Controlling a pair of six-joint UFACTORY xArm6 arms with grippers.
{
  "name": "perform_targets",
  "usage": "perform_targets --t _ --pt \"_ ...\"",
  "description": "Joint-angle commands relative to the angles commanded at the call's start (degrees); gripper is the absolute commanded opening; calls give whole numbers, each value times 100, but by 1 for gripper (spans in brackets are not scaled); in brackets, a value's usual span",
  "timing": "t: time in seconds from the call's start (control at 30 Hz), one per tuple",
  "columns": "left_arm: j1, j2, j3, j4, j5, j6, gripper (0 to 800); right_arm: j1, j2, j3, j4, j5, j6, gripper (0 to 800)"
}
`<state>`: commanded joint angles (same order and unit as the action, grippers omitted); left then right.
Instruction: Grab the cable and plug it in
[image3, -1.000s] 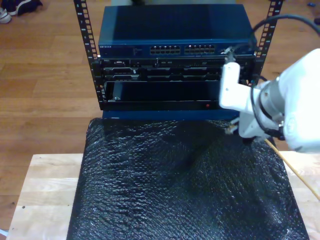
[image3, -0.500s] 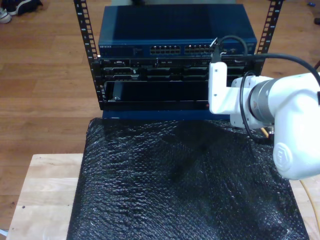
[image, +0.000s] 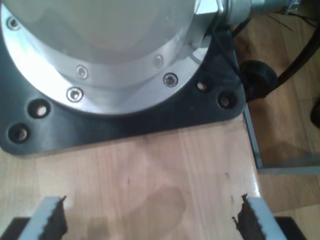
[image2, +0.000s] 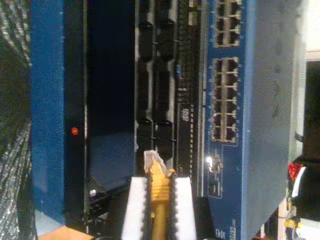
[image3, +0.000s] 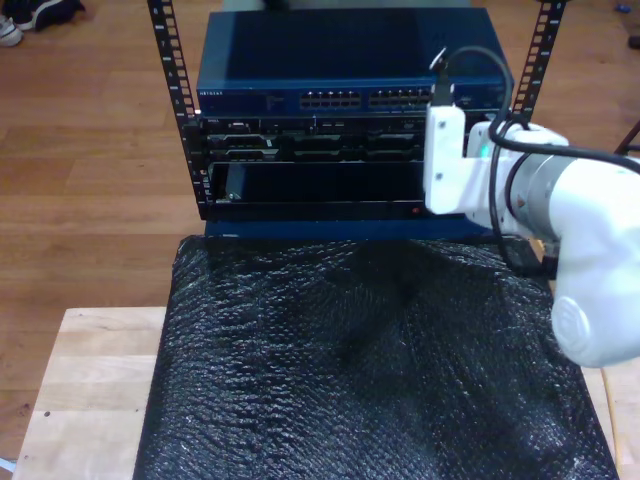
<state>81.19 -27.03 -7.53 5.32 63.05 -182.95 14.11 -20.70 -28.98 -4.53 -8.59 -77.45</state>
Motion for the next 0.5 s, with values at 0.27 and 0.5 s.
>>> perform_targets --t 0.27,0.5 --pt "0 0 0 0 0 9 800 18 79 9 0 -378 0 0" --pt "0 0 0 0 0 9 800 18 246 -35 -9 -589 -26 0"
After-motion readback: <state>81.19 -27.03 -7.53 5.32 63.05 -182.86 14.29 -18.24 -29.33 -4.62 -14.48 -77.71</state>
